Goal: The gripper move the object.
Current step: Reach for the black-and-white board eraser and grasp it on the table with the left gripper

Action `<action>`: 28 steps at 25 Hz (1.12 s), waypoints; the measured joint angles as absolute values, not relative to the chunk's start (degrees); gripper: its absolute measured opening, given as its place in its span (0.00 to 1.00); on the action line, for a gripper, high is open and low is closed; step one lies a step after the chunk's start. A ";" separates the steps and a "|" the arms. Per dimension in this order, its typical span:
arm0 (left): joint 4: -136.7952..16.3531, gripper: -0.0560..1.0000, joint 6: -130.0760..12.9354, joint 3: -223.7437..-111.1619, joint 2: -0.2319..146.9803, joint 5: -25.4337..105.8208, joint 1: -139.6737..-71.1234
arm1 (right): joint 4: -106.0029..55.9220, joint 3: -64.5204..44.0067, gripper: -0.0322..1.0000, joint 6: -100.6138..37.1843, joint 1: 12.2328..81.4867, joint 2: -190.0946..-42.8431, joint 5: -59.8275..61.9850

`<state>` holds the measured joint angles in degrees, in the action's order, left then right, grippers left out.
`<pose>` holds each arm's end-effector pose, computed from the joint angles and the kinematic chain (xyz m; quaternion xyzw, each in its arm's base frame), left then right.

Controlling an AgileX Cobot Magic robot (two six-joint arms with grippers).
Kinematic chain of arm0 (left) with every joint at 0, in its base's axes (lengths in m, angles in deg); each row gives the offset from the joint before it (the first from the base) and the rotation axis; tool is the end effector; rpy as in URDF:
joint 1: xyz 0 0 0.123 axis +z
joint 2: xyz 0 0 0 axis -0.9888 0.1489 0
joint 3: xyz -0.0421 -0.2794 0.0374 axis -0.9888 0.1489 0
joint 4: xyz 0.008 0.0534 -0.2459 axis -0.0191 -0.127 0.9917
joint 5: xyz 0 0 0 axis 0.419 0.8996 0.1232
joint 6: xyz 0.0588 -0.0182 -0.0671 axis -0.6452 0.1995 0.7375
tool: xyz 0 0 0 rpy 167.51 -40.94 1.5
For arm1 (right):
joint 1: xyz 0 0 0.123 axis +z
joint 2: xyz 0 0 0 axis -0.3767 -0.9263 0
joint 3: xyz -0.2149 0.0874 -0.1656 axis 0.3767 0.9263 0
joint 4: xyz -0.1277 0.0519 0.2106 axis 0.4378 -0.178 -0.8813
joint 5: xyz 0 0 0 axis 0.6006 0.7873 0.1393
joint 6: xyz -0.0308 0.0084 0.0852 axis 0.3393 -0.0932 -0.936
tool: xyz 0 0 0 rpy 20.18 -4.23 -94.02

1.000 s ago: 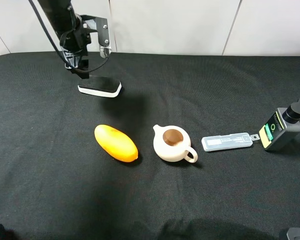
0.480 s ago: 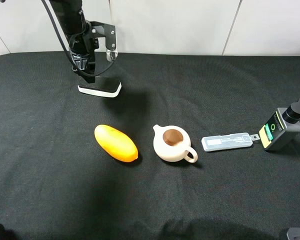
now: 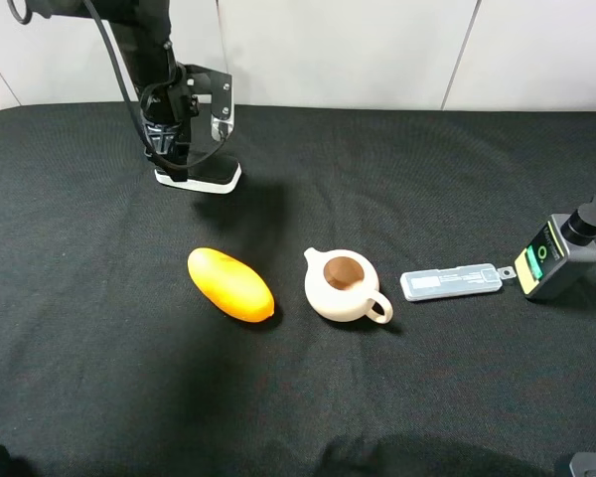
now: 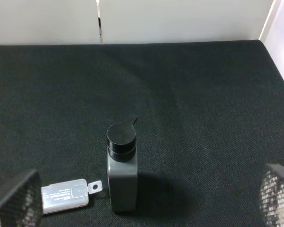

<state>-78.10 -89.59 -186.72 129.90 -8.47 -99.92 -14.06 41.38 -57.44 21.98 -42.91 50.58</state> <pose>0.4415 -0.1417 0.1374 0.6773 0.7280 0.0700 0.0803 -0.0043 -0.0042 0.2797 0.0227 0.8416 -0.0142 0.5394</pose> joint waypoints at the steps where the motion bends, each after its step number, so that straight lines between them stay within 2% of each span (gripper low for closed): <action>1: -78.10 0.81 -89.88 -186.79 130.18 -8.51 -99.92 | -14.06 41.38 0.70 -57.44 21.98 -42.91 50.58; 28: -78.10 0.81 -95.38 -186.90 131.97 -4.52 -99.92 | -14.06 41.38 0.70 -57.44 21.98 -42.91 50.58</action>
